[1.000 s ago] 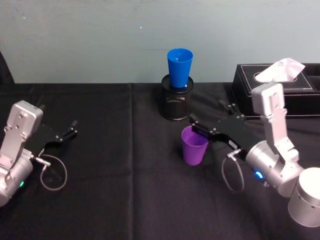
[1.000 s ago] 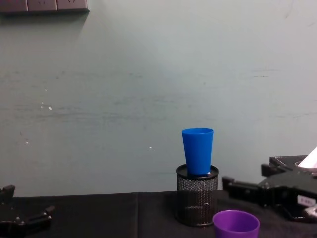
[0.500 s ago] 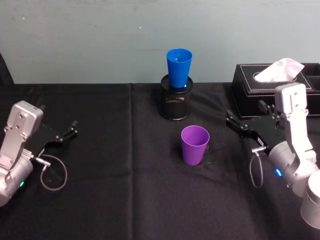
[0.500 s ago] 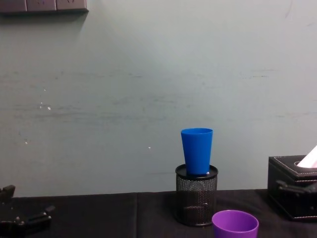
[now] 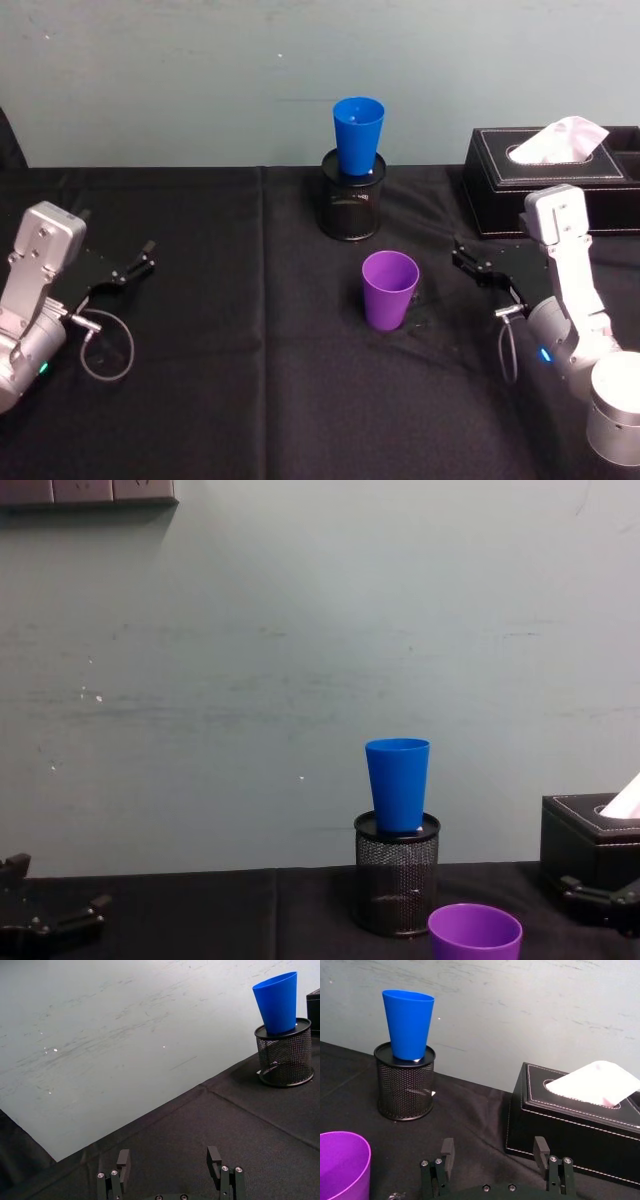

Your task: Pick up one cup with a gripper and tap it against the other cup.

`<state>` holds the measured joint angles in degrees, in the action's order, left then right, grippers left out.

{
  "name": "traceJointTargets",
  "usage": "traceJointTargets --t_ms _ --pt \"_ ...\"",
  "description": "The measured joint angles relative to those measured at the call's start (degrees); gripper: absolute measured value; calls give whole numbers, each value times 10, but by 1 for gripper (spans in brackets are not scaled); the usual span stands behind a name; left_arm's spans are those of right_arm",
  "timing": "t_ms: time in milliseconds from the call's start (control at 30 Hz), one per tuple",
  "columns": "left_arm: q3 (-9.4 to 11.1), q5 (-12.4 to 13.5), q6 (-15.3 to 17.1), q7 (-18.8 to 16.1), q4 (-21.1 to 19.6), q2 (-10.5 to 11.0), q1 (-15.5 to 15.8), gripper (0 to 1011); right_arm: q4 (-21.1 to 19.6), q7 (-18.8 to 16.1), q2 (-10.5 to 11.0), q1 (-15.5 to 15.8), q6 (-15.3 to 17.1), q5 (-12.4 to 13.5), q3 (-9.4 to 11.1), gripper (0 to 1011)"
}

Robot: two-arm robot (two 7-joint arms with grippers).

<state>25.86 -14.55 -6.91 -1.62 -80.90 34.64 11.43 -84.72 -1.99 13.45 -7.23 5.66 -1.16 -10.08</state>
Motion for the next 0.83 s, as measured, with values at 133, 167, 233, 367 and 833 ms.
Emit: traceJointTargets --t_ms 133,167,233,367,833 --pt "0 0 0 0 0 0 0 1000 3 -5 -2 -1 0 1 3 1003" --pt "0 0 0 0 0 0 0 1000 3 -5 -2 -1 0 1 3 1003" --pt "0 0 0 0 0 0 0 1000 3 -5 -2 -1 -1 1 3 1003" --pt "0 0 0 0 0 0 0 1000 3 -5 -2 -1 -1 1 2 1003" --pt "0 0 0 0 0 0 0 1000 2 -4 -1 -1 -1 0 1 1003"
